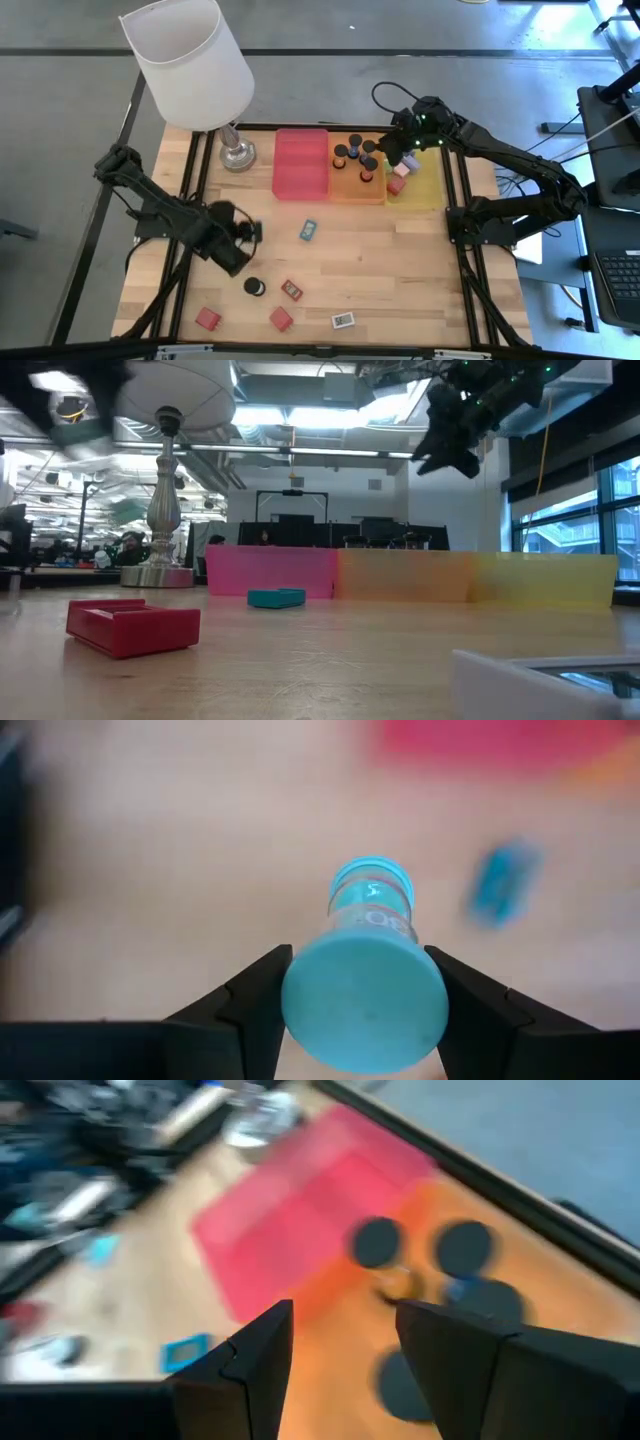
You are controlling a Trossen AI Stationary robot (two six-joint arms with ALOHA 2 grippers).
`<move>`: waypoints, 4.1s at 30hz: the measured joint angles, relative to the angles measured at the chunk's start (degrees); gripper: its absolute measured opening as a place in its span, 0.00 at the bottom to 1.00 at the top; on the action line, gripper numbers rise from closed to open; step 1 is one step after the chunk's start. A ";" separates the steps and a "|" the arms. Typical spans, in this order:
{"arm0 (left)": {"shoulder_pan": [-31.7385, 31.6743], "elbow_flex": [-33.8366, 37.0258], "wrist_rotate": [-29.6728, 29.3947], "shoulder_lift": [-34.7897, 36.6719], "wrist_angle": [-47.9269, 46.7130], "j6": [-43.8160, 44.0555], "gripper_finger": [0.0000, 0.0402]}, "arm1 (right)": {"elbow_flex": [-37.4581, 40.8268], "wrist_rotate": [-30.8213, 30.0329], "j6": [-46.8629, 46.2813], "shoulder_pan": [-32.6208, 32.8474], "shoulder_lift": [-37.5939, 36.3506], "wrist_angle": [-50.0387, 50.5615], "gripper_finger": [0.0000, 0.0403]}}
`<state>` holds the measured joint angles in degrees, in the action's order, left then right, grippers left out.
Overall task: Pick & Place Office items
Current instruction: Put the light blue hourglass into the orange bin
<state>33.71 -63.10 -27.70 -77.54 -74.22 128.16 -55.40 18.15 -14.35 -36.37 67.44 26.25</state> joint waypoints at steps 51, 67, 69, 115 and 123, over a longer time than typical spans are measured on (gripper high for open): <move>-30.18 -2.11 0.92 -2.91 99.62 -90.65 0.49 | 0.00 6.94 8.68 20.20 0.00 -47.74 0.89; -31.31 -2.11 3.51 -2.97 99.74 -89.79 0.49 | 0.00 8.29 -1.29 21.47 0.00 -47.70 0.76; -31.31 -2.11 3.58 -2.97 99.70 -89.82 0.49 | 0.00 8.29 -1.74 21.47 0.00 -47.72 0.72; -36.62 -2.11 -5.86 -2.86 82.93 -87.39 0.71 | 0.04 -3.63 3.59 11.70 1.75 0.58 0.47; -38.24 -2.11 -5.82 -2.86 82.96 -87.39 0.71 | 0.04 -16.34 -3.76 13.62 12.43 -1.33 0.47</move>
<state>-4.54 -65.21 -33.52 -80.40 8.73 40.77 -55.35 1.81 -18.11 -22.75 79.87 24.92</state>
